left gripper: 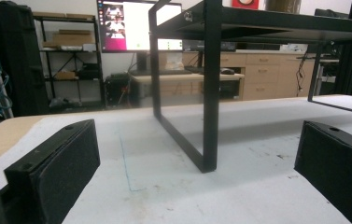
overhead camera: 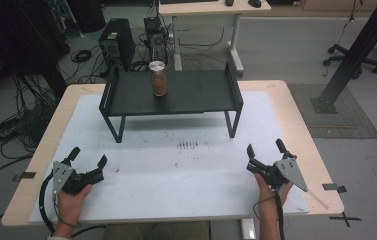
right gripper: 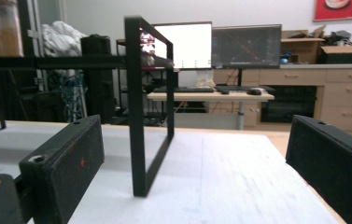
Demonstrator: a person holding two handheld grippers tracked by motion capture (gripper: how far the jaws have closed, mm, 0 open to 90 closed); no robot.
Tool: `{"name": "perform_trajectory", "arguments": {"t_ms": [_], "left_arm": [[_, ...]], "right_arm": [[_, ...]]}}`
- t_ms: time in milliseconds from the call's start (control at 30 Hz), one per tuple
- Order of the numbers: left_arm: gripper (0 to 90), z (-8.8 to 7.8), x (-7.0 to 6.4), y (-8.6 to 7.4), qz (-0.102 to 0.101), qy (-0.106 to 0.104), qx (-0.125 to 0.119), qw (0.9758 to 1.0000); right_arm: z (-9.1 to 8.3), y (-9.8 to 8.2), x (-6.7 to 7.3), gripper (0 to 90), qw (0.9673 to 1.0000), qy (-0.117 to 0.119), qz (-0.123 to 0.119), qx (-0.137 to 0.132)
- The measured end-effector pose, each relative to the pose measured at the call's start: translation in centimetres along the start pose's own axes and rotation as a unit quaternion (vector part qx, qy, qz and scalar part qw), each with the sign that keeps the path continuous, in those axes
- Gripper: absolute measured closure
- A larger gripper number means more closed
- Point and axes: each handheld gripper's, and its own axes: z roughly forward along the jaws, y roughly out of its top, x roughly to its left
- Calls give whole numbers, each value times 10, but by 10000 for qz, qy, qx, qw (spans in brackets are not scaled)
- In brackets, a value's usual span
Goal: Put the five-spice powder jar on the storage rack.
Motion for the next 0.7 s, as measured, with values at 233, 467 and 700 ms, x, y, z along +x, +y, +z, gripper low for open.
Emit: {"name": "perform_trajectory", "arguments": {"t_ms": [233, 467, 700], "left_arm": [[3, 0, 0, 0, -7, -2, 6, 10000], [3, 0, 0, 0, -6, 3, 6, 10000], [3, 0, 0, 0, -7, 9, 10, 10000]], "right_arm": [[-2, -14, 0, 45, 9998, -85, 44, 195], [-3, -17, 1, 50, 9997, -109, 2, 234], [-4, -18, 1, 50, 9998, -128, -22, 147]]}}
